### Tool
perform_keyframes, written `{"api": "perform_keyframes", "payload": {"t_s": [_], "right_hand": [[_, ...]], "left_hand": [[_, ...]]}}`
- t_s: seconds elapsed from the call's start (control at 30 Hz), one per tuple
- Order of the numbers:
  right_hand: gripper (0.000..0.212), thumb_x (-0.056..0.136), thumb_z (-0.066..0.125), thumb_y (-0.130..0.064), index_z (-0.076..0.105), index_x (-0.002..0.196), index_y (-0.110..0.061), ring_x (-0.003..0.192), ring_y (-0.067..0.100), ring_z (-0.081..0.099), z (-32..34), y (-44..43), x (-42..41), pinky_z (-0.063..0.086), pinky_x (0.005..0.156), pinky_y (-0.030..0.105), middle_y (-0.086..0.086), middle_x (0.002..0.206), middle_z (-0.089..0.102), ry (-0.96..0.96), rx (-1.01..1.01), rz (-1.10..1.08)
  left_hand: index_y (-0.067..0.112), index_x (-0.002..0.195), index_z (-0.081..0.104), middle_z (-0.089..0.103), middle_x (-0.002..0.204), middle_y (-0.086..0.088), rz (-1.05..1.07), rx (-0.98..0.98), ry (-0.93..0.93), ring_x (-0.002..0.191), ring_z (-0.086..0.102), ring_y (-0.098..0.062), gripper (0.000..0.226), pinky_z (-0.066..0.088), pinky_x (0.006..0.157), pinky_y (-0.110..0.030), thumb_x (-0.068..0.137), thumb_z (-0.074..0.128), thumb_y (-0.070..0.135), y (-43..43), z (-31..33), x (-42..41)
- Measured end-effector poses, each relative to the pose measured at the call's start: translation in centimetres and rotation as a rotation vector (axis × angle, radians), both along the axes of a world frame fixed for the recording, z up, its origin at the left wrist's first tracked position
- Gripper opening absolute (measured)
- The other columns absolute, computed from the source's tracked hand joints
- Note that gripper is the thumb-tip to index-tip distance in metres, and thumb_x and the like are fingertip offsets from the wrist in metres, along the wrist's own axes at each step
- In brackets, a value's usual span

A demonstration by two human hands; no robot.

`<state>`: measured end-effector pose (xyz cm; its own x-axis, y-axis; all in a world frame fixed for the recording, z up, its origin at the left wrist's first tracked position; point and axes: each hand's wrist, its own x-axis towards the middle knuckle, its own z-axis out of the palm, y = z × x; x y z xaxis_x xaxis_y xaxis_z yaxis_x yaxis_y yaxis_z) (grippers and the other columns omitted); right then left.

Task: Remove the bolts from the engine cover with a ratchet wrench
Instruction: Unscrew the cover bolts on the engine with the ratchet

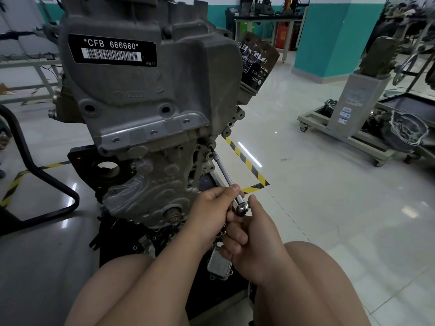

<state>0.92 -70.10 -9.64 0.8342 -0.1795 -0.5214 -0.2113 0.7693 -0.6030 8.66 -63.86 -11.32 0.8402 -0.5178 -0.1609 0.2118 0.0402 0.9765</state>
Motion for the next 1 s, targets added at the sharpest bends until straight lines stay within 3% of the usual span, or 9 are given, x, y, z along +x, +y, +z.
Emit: {"api": "perform_keyframes", "payload": {"t_s": [0.1, 0.23, 0.3, 0.4, 0.53, 0.63, 0.73, 0.83, 1.0], "right_hand": [[0.051, 0.098, 0.036, -0.057, 0.059, 0.086, -0.014, 0.031, 0.016, 0.033, -0.7, 0.0, 0.3, 0.033, 0.039, 0.022, 0.001, 0.04, 0.036, 0.013, -0.221, -0.046], [0.061, 0.098, 0.037, -0.055, 0.064, 0.056, -0.02, 0.037, 0.018, 0.047, -1.5, -0.3, 0.3, 0.041, 0.052, 0.031, 0.002, 0.04, 0.044, 0.043, -0.616, -0.059], [0.058, 0.098, 0.039, -0.052, 0.061, 0.053, -0.023, 0.039, 0.015, 0.05, -1.7, -0.4, 0.0, 0.042, 0.047, 0.026, 0.001, 0.042, 0.049, 0.006, -0.788, -0.077], [0.043, 0.096, 0.046, -0.045, 0.053, 0.061, -0.02, 0.042, 0.008, 0.052, -1.7, -0.4, -0.3, 0.041, 0.044, 0.019, -0.001, 0.048, 0.058, -0.005, -1.055, -0.115], [0.025, 0.093, 0.056, -0.039, 0.056, 0.074, -0.023, 0.051, 0.002, 0.056, -1.9, -0.7, -0.3, 0.037, 0.044, 0.013, -0.005, 0.059, 0.062, 0.031, -1.253, -0.158], [0.032, 0.095, 0.055, -0.037, 0.059, 0.072, -0.015, 0.043, 0.002, 0.054, -1.9, -0.6, -0.4, 0.036, 0.041, 0.012, -0.004, 0.054, 0.063, 0.004, -1.173, -0.176], [0.051, 0.1, 0.043, -0.041, 0.058, 0.066, -0.006, 0.037, 0.01, 0.052, -1.7, -0.4, -0.2, 0.039, 0.04, 0.017, 0.006, 0.046, 0.058, -0.013, -0.906, -0.157], [0.059, 0.102, 0.033, -0.049, 0.06, 0.073, -0.007, 0.035, 0.02, 0.045, -1.4, -0.5, 0.3, 0.036, 0.046, 0.025, 0.007, 0.041, 0.046, 0.03, -0.545, -0.122], [0.061, 0.098, 0.036, -0.057, 0.056, 0.063, -0.012, 0.03, 0.015, 0.027, -0.2, -0.5, 0.0, 0.031, 0.04, 0.02, -0.001, 0.037, 0.026, -0.033, 0.012, -0.031]], "left_hand": [[0.023, 0.068, 0.074, 0.042, 0.051, 0.0, -0.011, -0.003, -0.017, 0.041, 0.042, -0.01, 0.029, 0.04, 0.047, -0.021, 0.091, 0.06, 0.036, 0.0, 0.0, 0.0], [0.019, 0.071, 0.072, 0.051, 0.058, -0.01, -0.036, 0.0, -0.038, 0.041, 0.046, -0.016, 0.031, 0.039, 0.04, -0.024, 0.092, 0.059, 0.037, 0.0, 0.0, 0.1], [0.017, 0.073, 0.072, 0.055, 0.065, -0.017, -0.043, -0.006, -0.047, 0.045, 0.049, -0.02, 0.031, 0.041, 0.044, -0.026, 0.092, 0.059, 0.037, 0.0, 0.0, 0.1], [0.021, 0.07, 0.075, 0.063, 0.067, -0.006, 0.0, -0.003, -0.046, 0.061, 0.056, -0.016, 0.029, 0.046, 0.061, -0.027, 0.092, 0.061, 0.033, -0.1, -0.2, 0.2], [0.021, 0.068, 0.075, 0.067, 0.064, 0.001, -0.021, -0.017, -0.022, 0.058, 0.061, -0.009, 0.031, 0.047, 0.053, -0.018, 0.093, 0.059, 0.029, -0.1, -0.1, 0.2], [0.02, 0.069, 0.074, 0.062, 0.06, -0.004, -0.027, -0.023, -0.018, 0.047, 0.054, -0.012, 0.031, 0.042, 0.045, -0.021, 0.093, 0.059, 0.032, 0.1, 0.0, 0.2], [0.015, 0.073, 0.07, 0.052, 0.054, -0.013, -0.054, -0.03, -0.03, 0.037, 0.044, -0.017, 0.032, 0.036, 0.04, -0.022, 0.093, 0.059, 0.037, 0.1, 0.0, 0.0], [0.015, 0.078, 0.071, 0.05, 0.054, -0.006, -0.055, -0.043, -0.006, 0.035, 0.047, -0.016, 0.029, 0.038, 0.036, -0.02, 0.094, 0.058, 0.036, 0.0, 0.0, 0.0], [0.026, 0.079, 0.076, 0.045, 0.05, 0.005, -0.056, -0.008, -0.037, 0.053, 0.051, -0.009, 0.027, 0.047, 0.057, -0.021, 0.095, 0.056, 0.035, -0.1, -0.2, 0.2]]}}
